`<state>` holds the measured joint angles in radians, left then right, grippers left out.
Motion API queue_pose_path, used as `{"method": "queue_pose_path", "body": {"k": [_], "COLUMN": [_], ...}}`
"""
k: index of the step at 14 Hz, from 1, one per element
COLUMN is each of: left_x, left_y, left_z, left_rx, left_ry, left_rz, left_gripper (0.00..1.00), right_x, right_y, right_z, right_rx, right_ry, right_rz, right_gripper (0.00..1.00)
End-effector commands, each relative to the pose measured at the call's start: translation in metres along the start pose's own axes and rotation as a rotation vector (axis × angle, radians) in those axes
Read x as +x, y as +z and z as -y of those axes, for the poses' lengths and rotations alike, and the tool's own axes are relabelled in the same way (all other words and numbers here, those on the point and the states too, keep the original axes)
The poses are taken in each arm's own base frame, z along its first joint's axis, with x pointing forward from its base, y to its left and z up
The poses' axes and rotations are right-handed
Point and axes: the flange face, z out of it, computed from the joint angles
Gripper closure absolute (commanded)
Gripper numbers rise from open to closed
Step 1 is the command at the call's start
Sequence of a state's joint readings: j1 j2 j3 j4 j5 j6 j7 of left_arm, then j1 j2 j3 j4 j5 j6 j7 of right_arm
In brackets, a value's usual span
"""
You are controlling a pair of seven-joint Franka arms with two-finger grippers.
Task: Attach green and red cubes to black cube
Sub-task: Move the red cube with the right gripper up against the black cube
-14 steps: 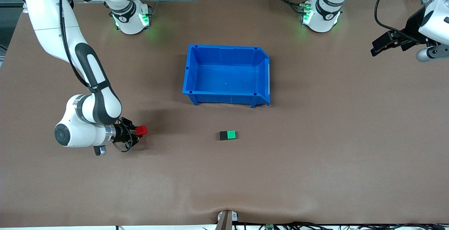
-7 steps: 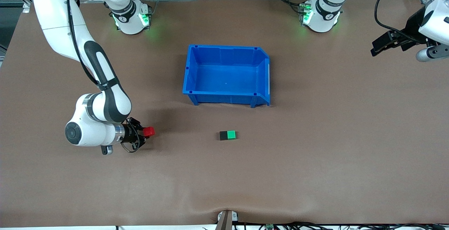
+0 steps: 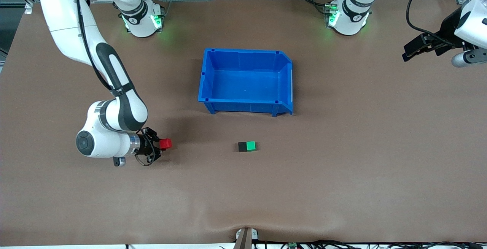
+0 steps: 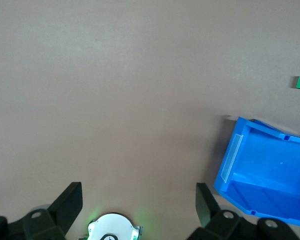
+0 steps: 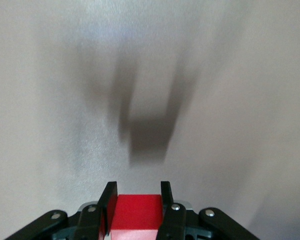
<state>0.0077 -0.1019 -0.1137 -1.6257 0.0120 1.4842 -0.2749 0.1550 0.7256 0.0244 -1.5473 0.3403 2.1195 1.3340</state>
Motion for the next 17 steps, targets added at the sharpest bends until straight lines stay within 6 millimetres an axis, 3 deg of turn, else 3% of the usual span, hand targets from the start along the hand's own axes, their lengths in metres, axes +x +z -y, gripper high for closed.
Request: {"method": "queue_pose_path", "body": {"k": [1,11,17], "left_x": [0.001,0.001,0.001], "left_y": [-0.003,-0.004,-0.003], "left_z": [0.001,0.003,0.003], "left_rx": [-0.016,-0.018,-0.016], "left_ry": [0.018,0.015,0.015], "left_rz": [-0.006,-0.009,-0.008], "left_gripper": [0.0,0.0,0.0], "right_x": [-0.017,-0.054,-0.068], "right_y": [0.003,0.025,0.027], "right_z": [0.006,0.014,0.018], "right_rx": [0.012,0.069,0.093], "right_ry": [0.038,0.121,0.161], "right_rz": [0.007,0.022,0.042], "right_gripper": [1.0,1.0,1.0]}}
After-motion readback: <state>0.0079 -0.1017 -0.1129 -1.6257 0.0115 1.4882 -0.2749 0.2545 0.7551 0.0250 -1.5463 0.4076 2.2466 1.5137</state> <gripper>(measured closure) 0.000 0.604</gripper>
